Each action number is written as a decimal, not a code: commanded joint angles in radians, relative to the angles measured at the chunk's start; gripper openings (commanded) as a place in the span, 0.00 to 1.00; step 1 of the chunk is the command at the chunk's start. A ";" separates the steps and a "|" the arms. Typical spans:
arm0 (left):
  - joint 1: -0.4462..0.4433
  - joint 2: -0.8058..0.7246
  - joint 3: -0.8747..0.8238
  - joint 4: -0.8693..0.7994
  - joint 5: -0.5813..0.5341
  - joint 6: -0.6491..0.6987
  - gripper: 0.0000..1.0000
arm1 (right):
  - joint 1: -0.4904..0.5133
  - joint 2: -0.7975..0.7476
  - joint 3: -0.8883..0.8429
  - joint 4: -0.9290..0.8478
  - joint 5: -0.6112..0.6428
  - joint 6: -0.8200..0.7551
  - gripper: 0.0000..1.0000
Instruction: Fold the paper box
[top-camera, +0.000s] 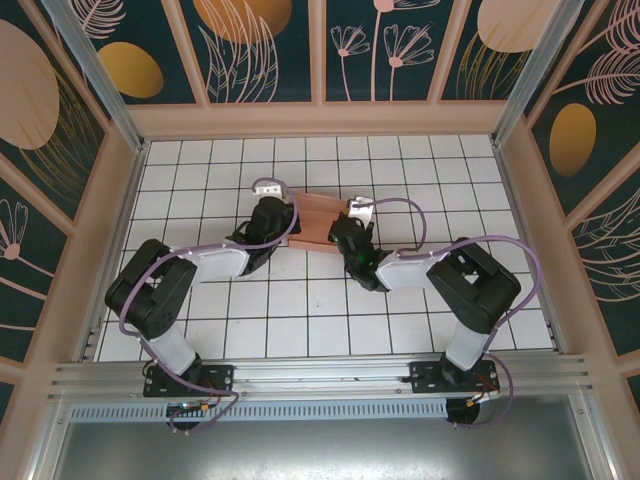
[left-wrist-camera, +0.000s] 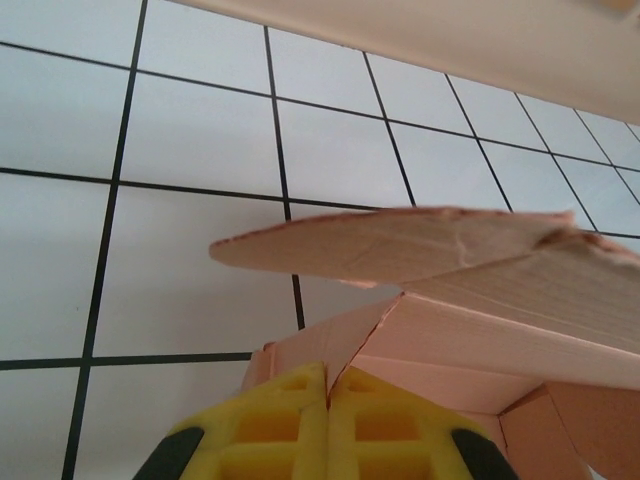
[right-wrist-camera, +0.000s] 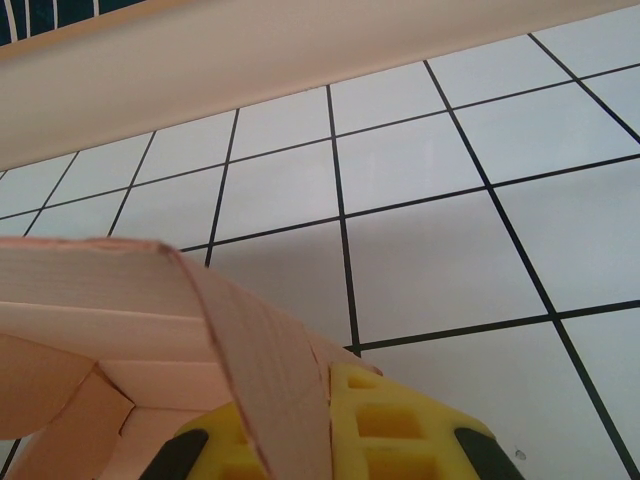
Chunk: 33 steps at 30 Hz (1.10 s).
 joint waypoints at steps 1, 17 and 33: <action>0.010 0.037 -0.037 0.020 -0.046 -0.071 0.00 | 0.011 0.008 -0.022 -0.054 0.069 0.022 0.00; -0.030 0.062 -0.232 0.313 -0.150 -0.008 0.00 | 0.104 0.048 -0.126 0.201 0.155 -0.058 0.00; -0.033 0.046 -0.267 0.343 -0.160 0.039 0.00 | 0.073 -0.354 -0.239 0.236 -0.067 -0.160 0.69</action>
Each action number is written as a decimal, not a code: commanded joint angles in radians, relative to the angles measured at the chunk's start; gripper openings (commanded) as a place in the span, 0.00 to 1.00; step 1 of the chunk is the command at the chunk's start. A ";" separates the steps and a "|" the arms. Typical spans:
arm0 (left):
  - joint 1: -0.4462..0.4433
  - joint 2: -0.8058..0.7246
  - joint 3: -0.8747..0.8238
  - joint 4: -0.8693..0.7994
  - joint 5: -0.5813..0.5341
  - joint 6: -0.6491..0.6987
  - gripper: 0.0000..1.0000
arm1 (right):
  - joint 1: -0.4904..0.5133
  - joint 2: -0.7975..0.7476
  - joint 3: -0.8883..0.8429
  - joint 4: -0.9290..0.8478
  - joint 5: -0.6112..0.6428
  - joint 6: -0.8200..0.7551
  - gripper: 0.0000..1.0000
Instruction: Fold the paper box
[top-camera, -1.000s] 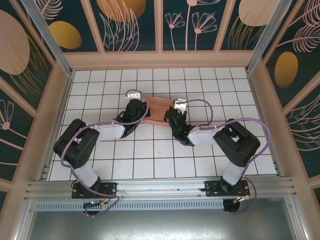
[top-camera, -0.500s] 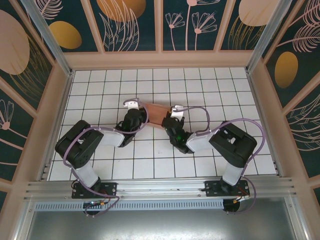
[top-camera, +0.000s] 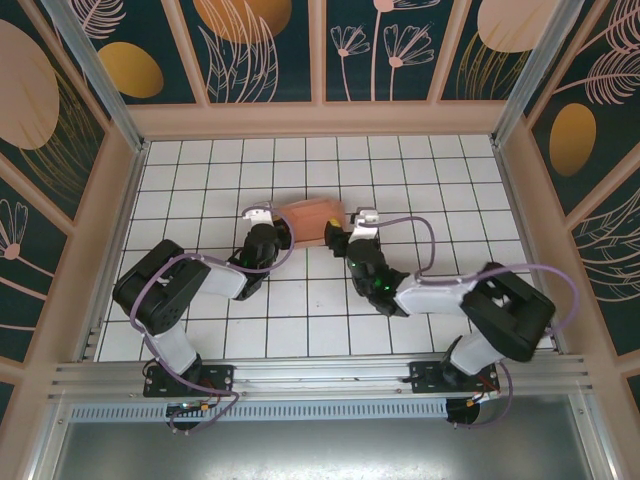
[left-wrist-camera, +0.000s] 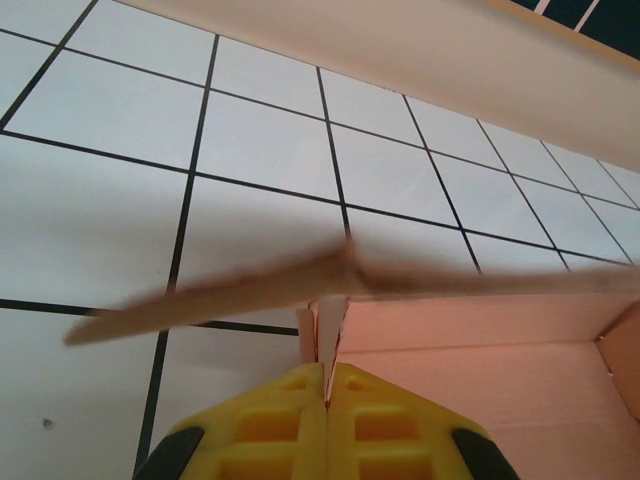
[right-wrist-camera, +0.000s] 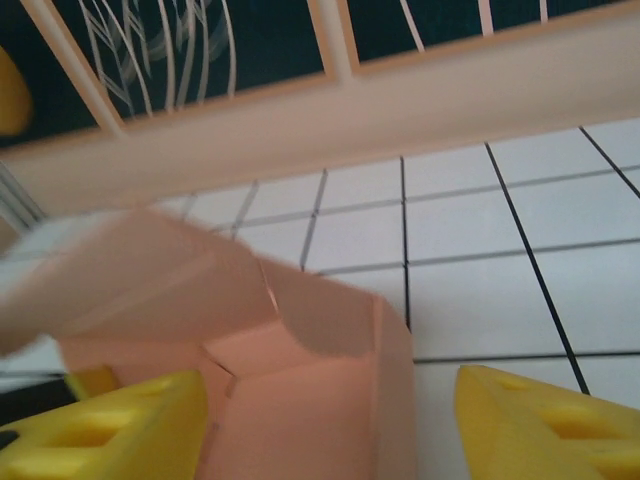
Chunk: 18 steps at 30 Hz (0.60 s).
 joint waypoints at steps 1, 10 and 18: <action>0.002 0.008 -0.019 -0.065 -0.018 0.030 0.00 | -0.043 -0.118 -0.025 0.019 -0.085 0.005 0.70; -0.004 0.000 -0.016 -0.071 -0.024 0.047 0.00 | -0.258 -0.180 0.091 -0.288 -0.393 0.274 0.70; -0.040 -0.008 0.009 -0.104 -0.072 0.109 0.00 | -0.325 0.036 0.413 -0.624 -0.518 0.282 0.72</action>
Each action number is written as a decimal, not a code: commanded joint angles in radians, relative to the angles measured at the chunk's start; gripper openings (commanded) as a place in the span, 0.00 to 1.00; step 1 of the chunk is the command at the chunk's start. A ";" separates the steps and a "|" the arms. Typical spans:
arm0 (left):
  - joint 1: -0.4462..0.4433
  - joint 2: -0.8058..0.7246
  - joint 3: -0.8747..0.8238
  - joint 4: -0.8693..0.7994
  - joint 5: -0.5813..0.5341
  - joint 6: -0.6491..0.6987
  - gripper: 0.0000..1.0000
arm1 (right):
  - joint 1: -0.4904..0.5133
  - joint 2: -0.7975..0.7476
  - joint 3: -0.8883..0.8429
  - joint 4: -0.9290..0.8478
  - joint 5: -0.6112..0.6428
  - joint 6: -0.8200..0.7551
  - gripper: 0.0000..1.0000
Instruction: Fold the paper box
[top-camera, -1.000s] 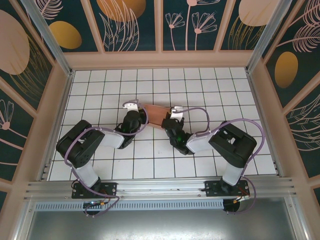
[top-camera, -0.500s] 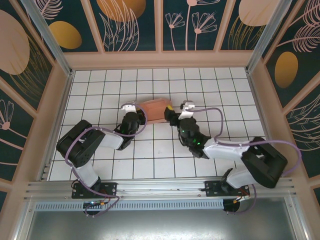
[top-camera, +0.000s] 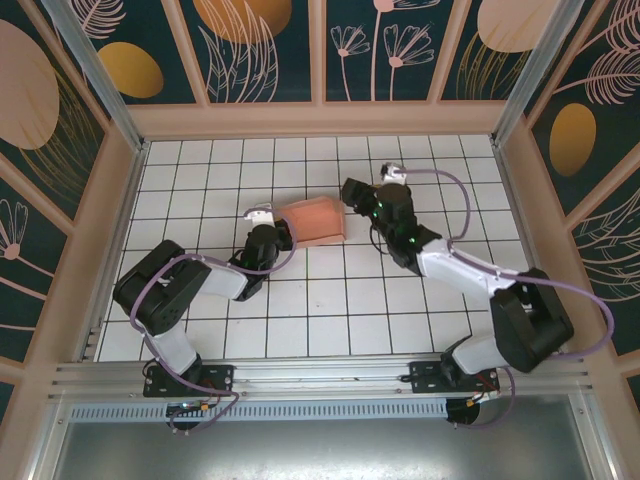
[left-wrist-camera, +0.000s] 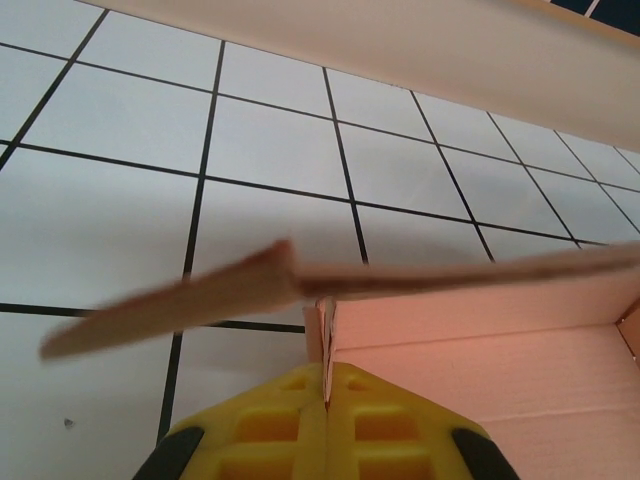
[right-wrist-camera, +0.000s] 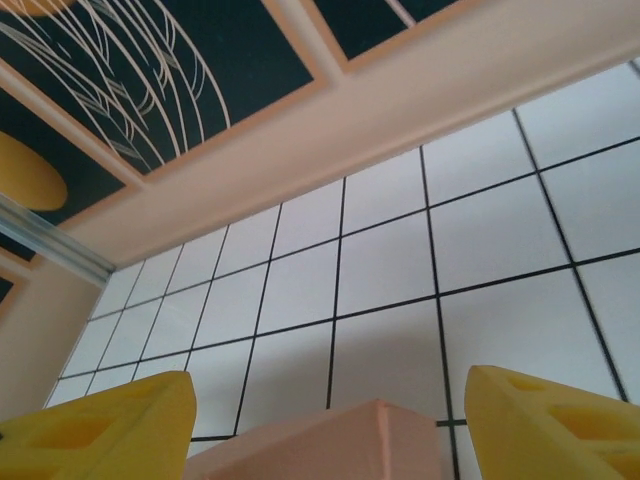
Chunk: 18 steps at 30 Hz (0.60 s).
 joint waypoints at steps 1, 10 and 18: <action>-0.042 -0.009 0.021 -0.112 -0.070 0.085 0.00 | -0.005 0.075 0.118 -0.180 -0.078 0.013 0.73; -0.072 0.016 0.058 -0.151 -0.104 0.098 0.00 | -0.047 0.059 0.034 -0.160 -0.105 0.092 0.62; -0.075 0.040 0.078 -0.156 -0.089 0.114 0.00 | -0.235 0.043 -0.142 -0.072 -0.375 0.137 0.29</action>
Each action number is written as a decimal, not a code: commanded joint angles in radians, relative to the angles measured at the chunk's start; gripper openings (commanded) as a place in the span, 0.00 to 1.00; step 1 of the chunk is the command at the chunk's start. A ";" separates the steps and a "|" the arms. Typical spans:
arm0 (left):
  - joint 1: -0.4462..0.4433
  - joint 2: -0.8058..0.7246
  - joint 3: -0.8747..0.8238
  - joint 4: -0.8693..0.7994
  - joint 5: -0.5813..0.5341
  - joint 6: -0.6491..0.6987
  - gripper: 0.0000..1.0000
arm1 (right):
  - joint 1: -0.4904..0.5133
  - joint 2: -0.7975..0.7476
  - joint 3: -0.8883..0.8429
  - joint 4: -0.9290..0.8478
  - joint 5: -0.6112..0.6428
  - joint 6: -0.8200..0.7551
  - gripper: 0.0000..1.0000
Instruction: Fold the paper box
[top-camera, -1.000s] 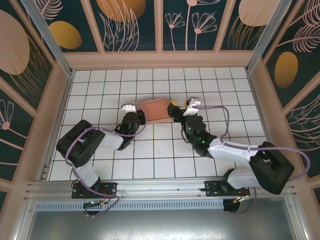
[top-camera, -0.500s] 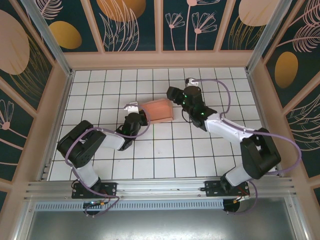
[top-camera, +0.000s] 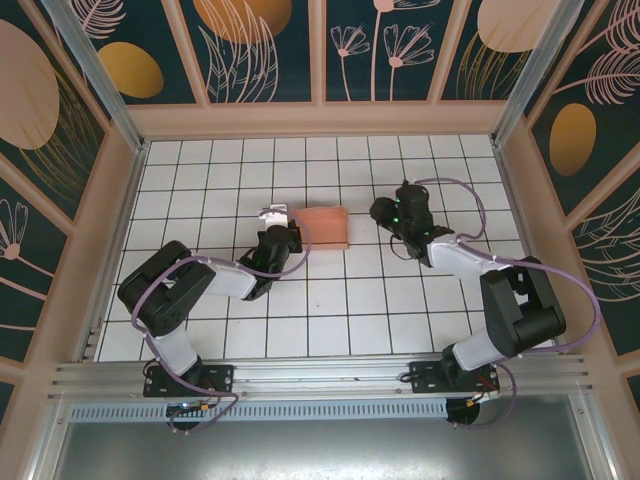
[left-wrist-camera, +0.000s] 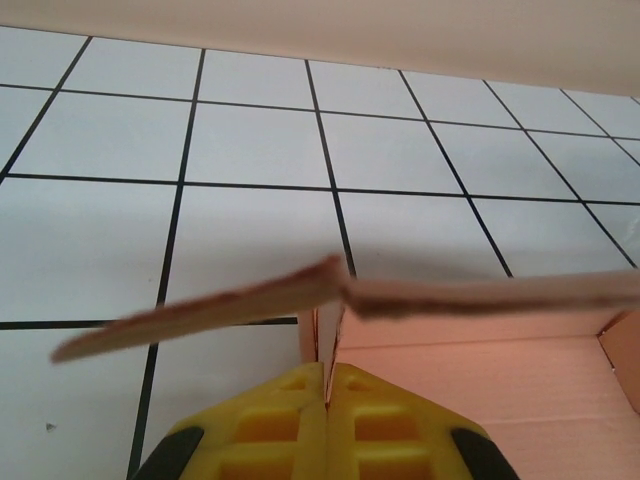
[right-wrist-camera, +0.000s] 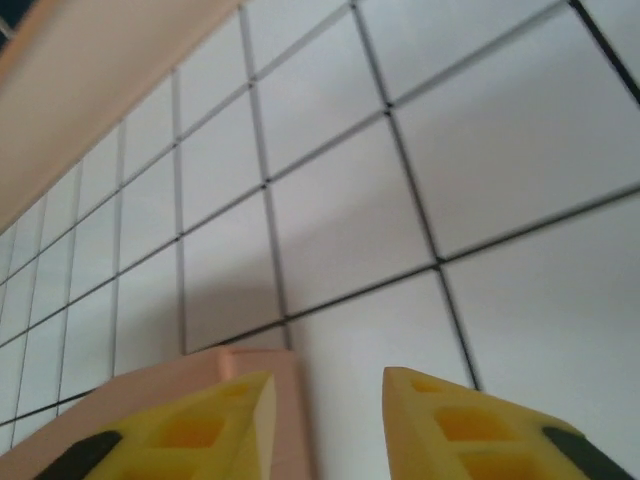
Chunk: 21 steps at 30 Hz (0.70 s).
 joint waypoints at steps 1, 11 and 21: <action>-0.003 0.028 0.016 -0.067 -0.002 0.026 0.00 | -0.013 0.011 -0.023 0.070 -0.176 -0.012 0.27; -0.022 0.029 0.021 -0.078 -0.032 0.058 0.00 | -0.006 0.158 0.003 0.246 -0.425 0.008 0.09; -0.035 0.038 0.025 -0.075 -0.048 0.077 0.00 | 0.006 0.274 0.009 0.387 -0.562 0.078 0.00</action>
